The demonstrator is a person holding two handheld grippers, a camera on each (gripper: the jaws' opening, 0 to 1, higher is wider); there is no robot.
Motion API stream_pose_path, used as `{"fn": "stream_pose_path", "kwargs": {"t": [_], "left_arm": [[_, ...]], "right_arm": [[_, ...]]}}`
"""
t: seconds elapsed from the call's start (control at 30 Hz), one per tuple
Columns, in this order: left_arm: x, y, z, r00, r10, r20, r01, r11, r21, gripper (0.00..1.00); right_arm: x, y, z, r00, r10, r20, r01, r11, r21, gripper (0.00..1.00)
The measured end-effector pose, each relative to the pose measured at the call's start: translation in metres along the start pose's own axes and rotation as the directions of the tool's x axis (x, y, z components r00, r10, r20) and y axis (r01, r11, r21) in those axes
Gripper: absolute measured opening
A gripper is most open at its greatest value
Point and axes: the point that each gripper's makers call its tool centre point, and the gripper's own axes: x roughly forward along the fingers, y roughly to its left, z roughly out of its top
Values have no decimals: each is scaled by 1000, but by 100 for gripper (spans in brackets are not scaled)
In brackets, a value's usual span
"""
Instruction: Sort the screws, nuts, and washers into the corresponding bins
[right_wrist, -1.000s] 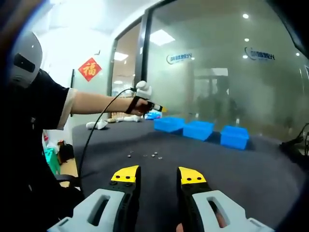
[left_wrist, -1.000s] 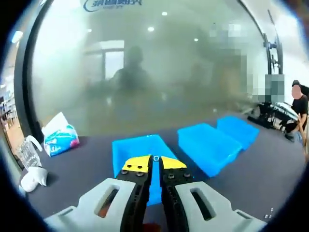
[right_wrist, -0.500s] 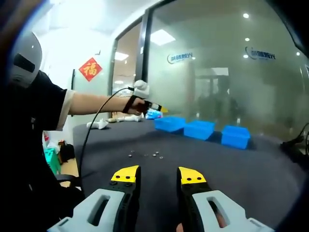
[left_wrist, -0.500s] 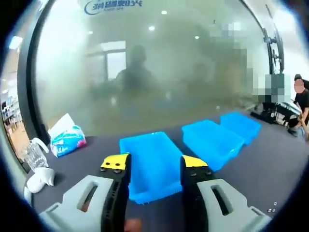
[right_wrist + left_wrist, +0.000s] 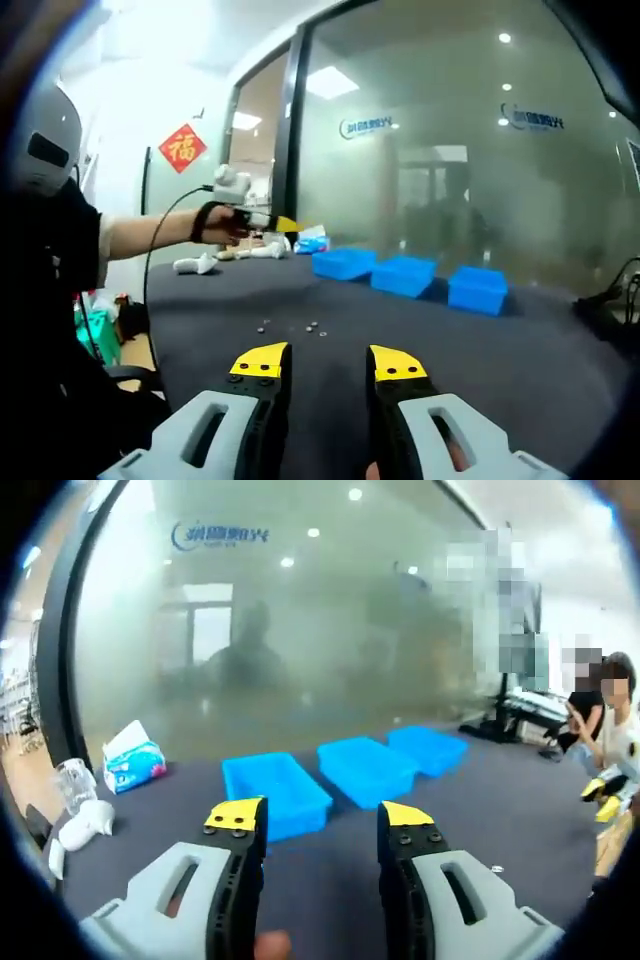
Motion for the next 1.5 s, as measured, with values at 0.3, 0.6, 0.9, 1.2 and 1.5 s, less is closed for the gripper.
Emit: {"fn": "stream_pose_path", "kwargs": {"t": [0.3,0.6,0.9,1.2,1.5], "left_arm": [[-63,-42,-12,994,-80,70,82,996,-19,42],[-94,-57,-45,993,-107,53,108,994,-29,42],[-110,-54,-60,992,-123,20,123,992,-8,41],[-118,-81,-73,967,-247,-63,249,968,40,40],[-125,-109,-84,912,-382,-148,391,919,41,39]], "right_arm": [[1,5,10,1000,3,17,-3,1000,-8,27],[6,11,11,1000,15,18,-15,1000,-10,27],[8,8,8,1000,11,5,-11,1000,-23,27],[8,10,4,1000,19,-5,-19,999,-28,27],[4,12,-1,999,40,-26,-41,998,-37,27]]}}
